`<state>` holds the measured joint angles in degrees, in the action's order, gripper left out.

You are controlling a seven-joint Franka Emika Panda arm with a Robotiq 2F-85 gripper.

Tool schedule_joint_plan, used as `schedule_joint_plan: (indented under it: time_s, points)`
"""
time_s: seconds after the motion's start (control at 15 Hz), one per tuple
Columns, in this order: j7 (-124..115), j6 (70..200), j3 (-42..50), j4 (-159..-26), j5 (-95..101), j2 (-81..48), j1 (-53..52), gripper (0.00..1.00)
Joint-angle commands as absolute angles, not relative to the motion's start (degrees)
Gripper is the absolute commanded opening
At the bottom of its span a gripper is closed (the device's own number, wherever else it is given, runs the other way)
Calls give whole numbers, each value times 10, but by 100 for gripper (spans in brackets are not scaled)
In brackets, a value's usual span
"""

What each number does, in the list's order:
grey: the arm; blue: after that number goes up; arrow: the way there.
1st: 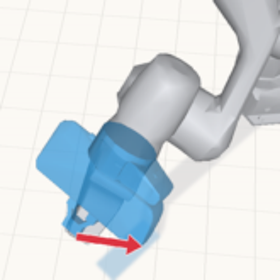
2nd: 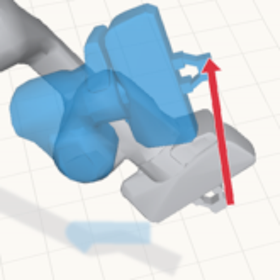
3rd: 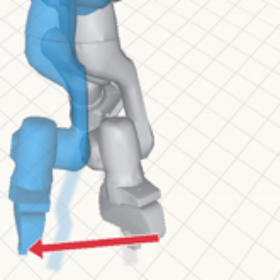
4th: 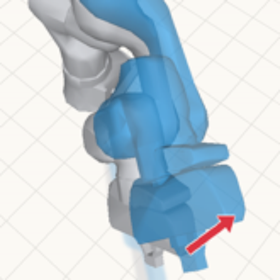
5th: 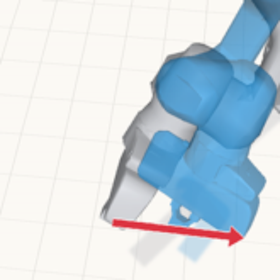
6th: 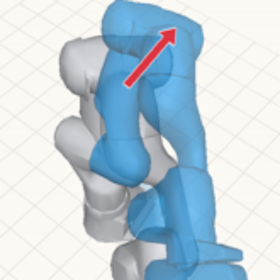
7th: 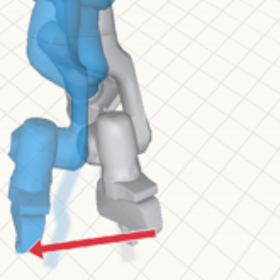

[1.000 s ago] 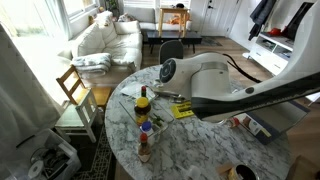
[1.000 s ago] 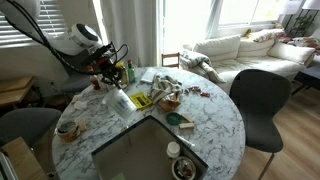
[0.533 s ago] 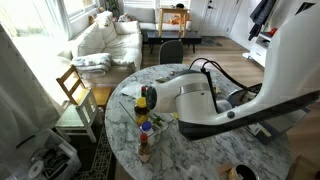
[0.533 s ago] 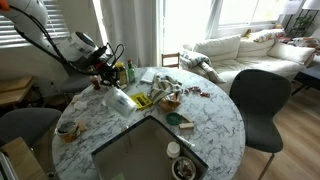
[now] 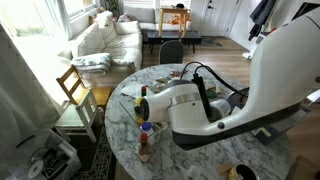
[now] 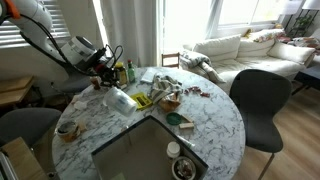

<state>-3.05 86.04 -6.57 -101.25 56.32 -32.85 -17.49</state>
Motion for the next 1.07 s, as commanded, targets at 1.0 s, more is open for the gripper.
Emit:
schedule_joint_plan:
  time_s: [1.0]
  points:
    - [83, 772, -113, -1036, 666, -401, -200, 1]
